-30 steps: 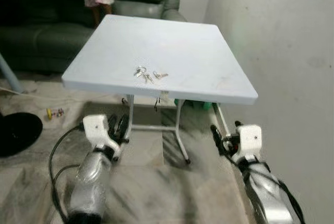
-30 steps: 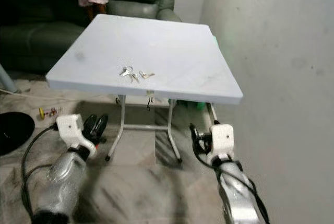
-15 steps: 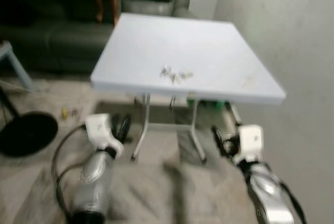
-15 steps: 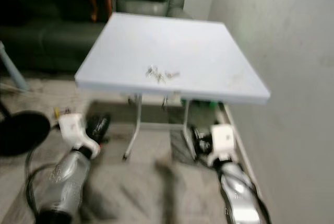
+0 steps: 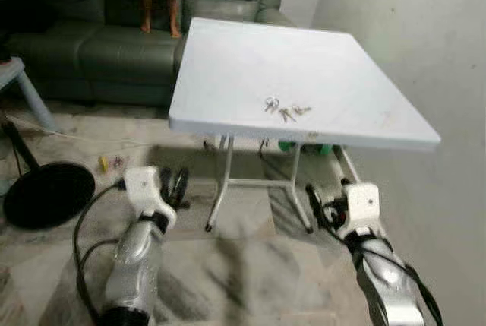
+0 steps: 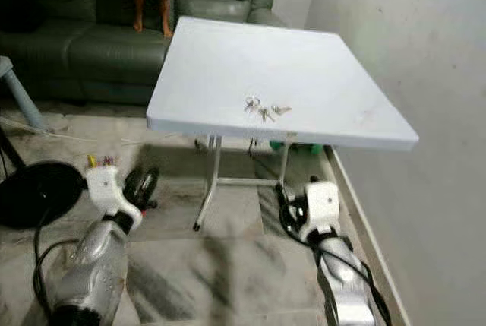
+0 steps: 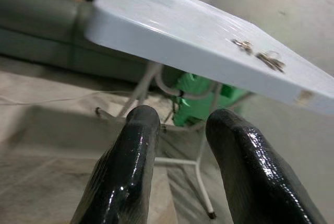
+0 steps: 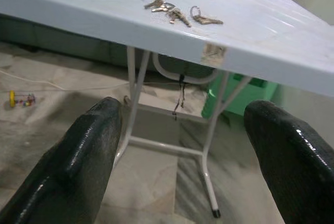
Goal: Hang keys on a hook
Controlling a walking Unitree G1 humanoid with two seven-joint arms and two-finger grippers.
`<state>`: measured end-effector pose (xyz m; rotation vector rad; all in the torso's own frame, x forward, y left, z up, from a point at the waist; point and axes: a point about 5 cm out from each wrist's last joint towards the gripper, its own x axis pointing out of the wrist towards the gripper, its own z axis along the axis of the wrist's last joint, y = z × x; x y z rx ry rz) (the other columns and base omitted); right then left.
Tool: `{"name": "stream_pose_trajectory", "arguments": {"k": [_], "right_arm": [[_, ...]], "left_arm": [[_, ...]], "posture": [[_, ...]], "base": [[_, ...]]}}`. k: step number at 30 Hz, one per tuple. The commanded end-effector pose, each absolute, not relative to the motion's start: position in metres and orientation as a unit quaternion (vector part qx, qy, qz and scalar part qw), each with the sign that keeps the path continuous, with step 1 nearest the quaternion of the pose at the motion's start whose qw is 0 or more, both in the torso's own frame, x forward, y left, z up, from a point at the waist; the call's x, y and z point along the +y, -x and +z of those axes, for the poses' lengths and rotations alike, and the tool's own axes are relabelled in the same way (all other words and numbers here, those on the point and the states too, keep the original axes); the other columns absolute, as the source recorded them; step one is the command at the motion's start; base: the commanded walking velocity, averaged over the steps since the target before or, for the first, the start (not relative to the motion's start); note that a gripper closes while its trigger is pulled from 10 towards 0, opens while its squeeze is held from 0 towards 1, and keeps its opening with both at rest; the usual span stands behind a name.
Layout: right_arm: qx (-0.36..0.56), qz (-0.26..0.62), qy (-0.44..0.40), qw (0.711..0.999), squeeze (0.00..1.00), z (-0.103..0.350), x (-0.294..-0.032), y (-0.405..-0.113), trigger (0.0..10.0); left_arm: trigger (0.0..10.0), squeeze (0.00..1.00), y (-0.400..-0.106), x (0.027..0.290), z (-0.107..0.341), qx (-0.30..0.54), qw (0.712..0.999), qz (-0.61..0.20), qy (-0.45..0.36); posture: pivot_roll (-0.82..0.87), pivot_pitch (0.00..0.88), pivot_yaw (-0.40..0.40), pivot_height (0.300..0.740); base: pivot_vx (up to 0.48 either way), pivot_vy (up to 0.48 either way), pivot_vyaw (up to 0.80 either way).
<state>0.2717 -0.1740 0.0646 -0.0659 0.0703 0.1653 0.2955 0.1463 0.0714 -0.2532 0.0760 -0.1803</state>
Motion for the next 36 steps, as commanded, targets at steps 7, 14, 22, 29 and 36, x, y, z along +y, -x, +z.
{"name": "stream_pose_trajectory", "arguments": {"k": [7,14,22,29,36], "right_arm": [[0.027,0.076,0.040,0.996,0.00,0.069,-0.179,-0.274,10.0],[0.026,0.081,0.042,0.996,0.00,0.068,-0.178,-0.274,10.0],[0.026,0.085,0.043,0.995,0.00,0.068,-0.177,-0.274,10.0],[0.025,0.099,0.044,0.994,0.00,0.068,-0.173,-0.273,10.0],[0.018,0.119,0.041,0.992,0.00,0.069,-0.170,-0.270,10.0]], "left_arm": [[10.0,0.00,-0.298,0.141,0.071,0.049,0.987,-0.099,0.117],[10.0,0.00,-0.298,0.141,0.073,0.041,0.986,-0.108,0.117],[10.0,0.00,-0.298,0.140,0.073,0.043,0.986,-0.111,0.117],[10.0,0.00,-0.298,0.139,0.073,0.043,0.986,-0.112,0.117],[10.0,0.00,-0.298,0.139,0.073,0.043,0.986,-0.113,0.116]], "posture": [[0.18,0.000,-0.107,0.736],[0.18,0.000,-0.106,0.736],[0.18,0.000,-0.106,0.736],[0.18,0.000,-0.105,0.736],[0.18,0.000,-0.107,0.736]], "base": [[0.000,0.000,0.00],[0.089,0.000,0.00],[0.380,0.000,0.00],[0.407,0.000,0.00],[0.406,0.000,0.00]]}}
